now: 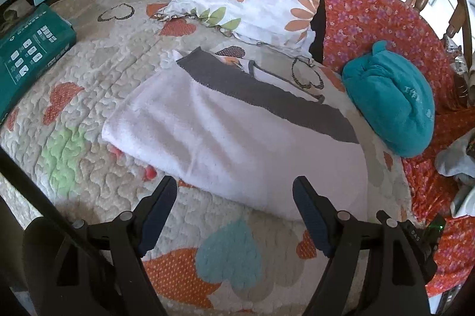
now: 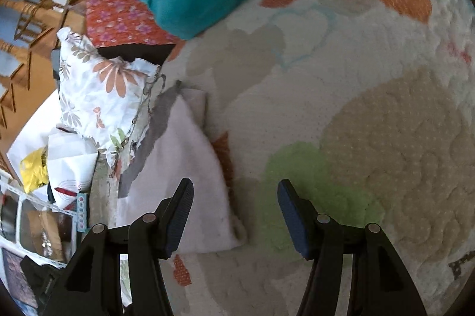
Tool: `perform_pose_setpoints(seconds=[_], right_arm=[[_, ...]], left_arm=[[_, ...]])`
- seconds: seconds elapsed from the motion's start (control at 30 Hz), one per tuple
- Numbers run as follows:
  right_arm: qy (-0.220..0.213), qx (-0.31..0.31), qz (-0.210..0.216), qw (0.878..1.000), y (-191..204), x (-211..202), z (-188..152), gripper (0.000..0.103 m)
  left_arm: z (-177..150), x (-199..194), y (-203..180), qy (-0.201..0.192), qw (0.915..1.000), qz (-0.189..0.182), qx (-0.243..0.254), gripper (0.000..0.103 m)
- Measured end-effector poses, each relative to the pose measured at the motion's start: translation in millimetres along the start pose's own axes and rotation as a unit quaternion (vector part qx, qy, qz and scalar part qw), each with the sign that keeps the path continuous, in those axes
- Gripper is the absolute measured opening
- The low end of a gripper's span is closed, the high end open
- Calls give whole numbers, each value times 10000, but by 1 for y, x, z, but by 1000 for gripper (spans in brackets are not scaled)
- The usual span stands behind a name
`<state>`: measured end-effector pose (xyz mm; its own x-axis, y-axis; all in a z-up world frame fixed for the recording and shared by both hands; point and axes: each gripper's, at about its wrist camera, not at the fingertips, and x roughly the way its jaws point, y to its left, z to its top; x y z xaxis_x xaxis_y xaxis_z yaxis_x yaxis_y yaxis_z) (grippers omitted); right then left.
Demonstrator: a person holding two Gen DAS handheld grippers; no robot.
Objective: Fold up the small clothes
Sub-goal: 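Grasp the folded cardigan edge with the right gripper and lift it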
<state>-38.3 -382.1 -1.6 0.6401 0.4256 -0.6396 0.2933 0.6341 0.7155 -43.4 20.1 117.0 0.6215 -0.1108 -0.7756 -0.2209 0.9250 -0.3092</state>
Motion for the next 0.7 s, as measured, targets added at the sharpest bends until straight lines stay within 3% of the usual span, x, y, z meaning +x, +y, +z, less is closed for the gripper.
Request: perform_pose_setpoints(seconds=[0.13, 0.3, 0.47, 0.5, 0.57, 0.7], right_arm=[[-56, -272, -2, 9996, 7, 7, 2, 65], [425, -270, 829, 9953, 19, 33, -4, 65], [360, -938, 506, 9936, 51, 50, -23, 64], [354, -957, 482, 9936, 54, 53, -25, 61], [429, -1037, 364, 9930, 62, 64, -27, 27], [180, -1194, -120, 9926, 88, 59, -29, 20]], left_arm=[[-2, 15, 0, 139, 9999, -14, 25, 79], [-1, 26, 14, 327, 9994, -60, 81, 79], [5, 23, 34, 378, 9986, -357, -51, 79], [7, 20, 38, 376, 9983, -449, -74, 79], [10, 14, 47, 357, 9976, -577, -113, 79], [24, -11, 83, 93, 9973, -683, -236, 79]])
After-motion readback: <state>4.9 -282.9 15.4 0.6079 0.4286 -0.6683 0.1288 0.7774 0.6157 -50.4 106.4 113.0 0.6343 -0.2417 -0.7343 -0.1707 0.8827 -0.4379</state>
